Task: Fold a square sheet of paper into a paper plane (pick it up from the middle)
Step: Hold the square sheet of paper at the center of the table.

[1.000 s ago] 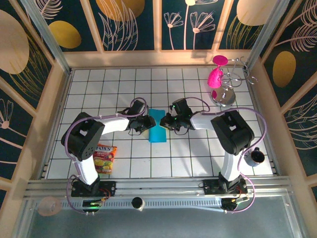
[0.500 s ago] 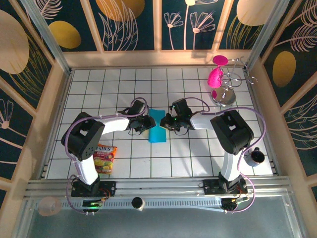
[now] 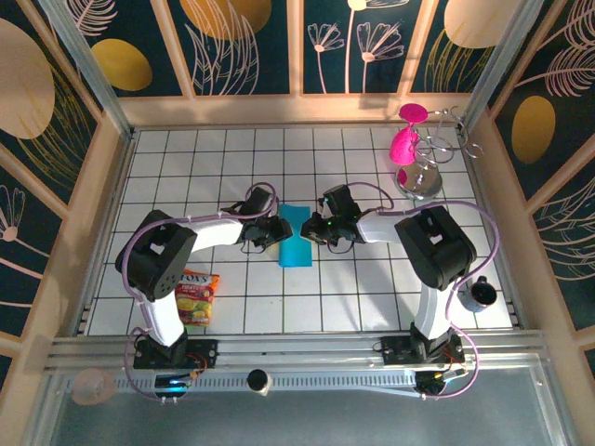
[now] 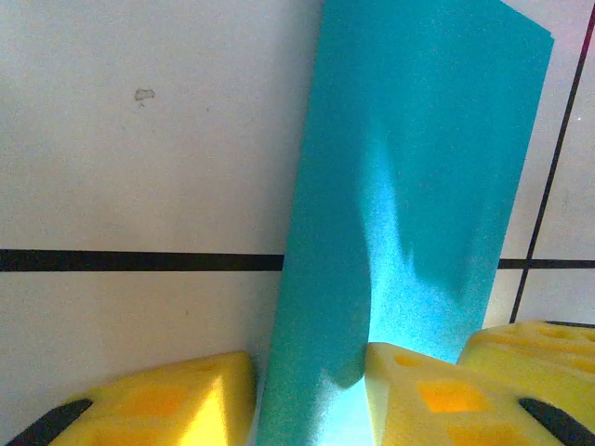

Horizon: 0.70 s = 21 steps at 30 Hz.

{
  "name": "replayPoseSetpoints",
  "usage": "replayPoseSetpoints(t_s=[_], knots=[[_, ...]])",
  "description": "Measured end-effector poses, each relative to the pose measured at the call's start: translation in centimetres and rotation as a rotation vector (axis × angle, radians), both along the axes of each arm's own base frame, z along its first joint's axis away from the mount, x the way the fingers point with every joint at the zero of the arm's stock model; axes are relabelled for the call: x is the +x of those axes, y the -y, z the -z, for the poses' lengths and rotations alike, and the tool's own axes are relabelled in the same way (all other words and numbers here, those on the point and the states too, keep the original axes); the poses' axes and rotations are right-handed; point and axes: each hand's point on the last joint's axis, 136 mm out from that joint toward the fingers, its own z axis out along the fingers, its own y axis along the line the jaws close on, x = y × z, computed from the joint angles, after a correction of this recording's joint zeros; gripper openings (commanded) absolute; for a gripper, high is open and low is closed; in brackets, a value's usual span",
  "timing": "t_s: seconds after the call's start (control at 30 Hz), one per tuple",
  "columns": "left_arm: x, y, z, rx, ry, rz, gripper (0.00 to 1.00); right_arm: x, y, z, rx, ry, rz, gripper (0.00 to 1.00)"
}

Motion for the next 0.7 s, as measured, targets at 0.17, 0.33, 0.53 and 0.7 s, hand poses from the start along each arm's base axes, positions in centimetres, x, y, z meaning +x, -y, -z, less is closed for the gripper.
replayPoseSetpoints(t_s=[0.17,0.33,0.53,0.7], knots=[[0.0,0.0,0.0,0.002,0.003,0.006,0.4,0.0,0.5,-0.8,0.012,0.021,0.012,0.13],[0.0,0.0,0.0,0.004,0.005,0.01,0.4,1.0,1.4,-3.4,0.045,0.091,0.057,0.13],[0.0,0.0,0.0,0.007,0.004,0.014,0.4,1.4,1.9,-3.9,0.043,0.116,0.09,0.13],[0.0,0.0,0.1,0.009,0.001,0.014,0.4,1.4,1.9,-3.8,0.042,0.114,0.089,0.13]])
